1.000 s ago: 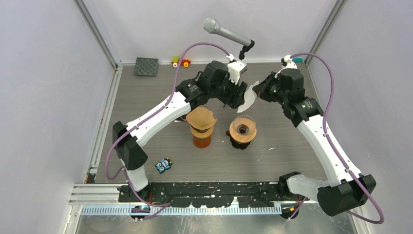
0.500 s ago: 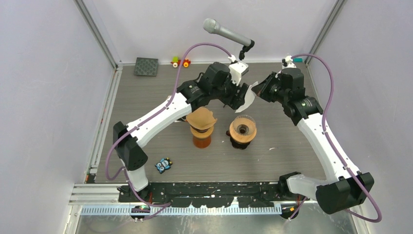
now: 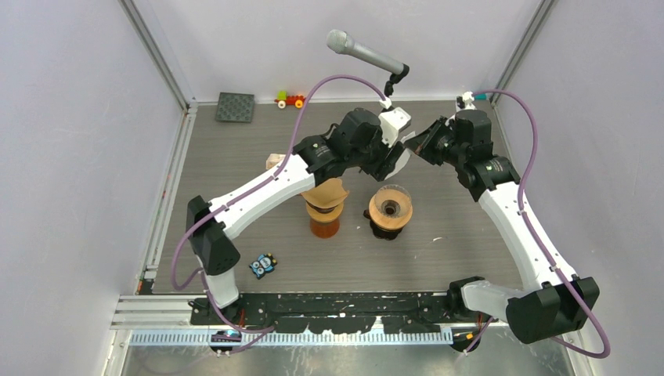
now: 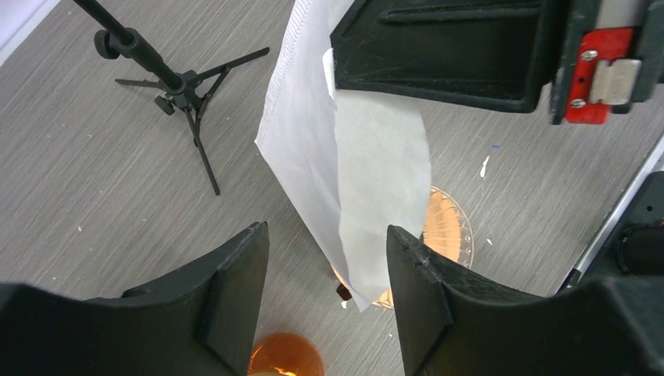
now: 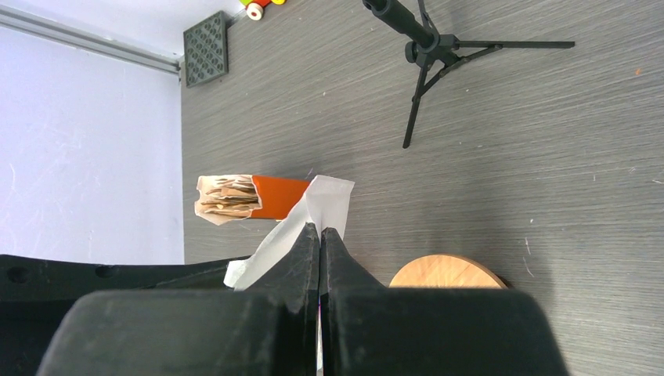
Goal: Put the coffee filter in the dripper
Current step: Place the coffee filter in the coffee dripper.
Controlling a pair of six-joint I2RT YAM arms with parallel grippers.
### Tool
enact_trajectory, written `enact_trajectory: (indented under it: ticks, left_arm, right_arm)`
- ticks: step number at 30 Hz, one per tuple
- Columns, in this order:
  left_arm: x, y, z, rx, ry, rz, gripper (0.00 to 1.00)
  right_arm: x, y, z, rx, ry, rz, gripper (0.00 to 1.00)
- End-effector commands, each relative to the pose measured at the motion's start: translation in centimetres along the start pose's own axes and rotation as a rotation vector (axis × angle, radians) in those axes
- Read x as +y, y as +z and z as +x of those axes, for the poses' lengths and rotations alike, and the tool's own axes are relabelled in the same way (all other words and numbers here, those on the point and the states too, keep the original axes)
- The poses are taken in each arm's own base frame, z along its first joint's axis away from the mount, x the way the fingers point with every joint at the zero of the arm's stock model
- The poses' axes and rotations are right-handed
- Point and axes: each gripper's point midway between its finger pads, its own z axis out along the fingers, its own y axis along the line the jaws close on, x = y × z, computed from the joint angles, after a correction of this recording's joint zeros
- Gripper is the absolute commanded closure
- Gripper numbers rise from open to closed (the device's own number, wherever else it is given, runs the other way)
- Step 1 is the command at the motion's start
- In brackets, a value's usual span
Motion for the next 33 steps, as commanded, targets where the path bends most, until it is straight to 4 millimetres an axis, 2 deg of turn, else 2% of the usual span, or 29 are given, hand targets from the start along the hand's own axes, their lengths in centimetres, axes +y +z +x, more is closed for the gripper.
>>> enact_trajectory:
  ticks: [1, 6, 17, 20, 30, 33]
  left_arm:
    - [0.8, 0.2, -1.3, -0.045, 0.033, -0.041, 0.42]
    - [1.0, 0.5, -1.1, -0.044, 0.04, -0.053, 0.41]
    - [0.7, 1.2, -0.7, -0.029, 0.024, -0.039, 0.51]
    - [0.7, 1.2, -0.8, -0.027, 0.016, -0.038, 0.57]
    - [0.9, 0.2, -1.8, -0.047, 0.045, -0.038, 1.0]
    - [0.6, -0.5, -2.3, -0.059, 0.096, -0.014, 1.0]
  right_arm:
    - [1.2, -0.5, -0.9, -0.032, 0.017, -0.059, 1.0]
    - [1.3, -0.6, -0.9, -0.032, 0.024, -0.066, 1.0]
    - [1.2, -0.5, -0.8, -0.03, 0.04, -0.076, 1.0]
    - [1.1, -0.5, -0.7, -0.029, 0.043, -0.079, 1.0]
    - [1.2, -0.6, -0.5, -0.031, -0.001, -0.108, 0.99]
    - [1.4, -1.0, -0.6, -0.037, -0.067, -0.121, 0.95]
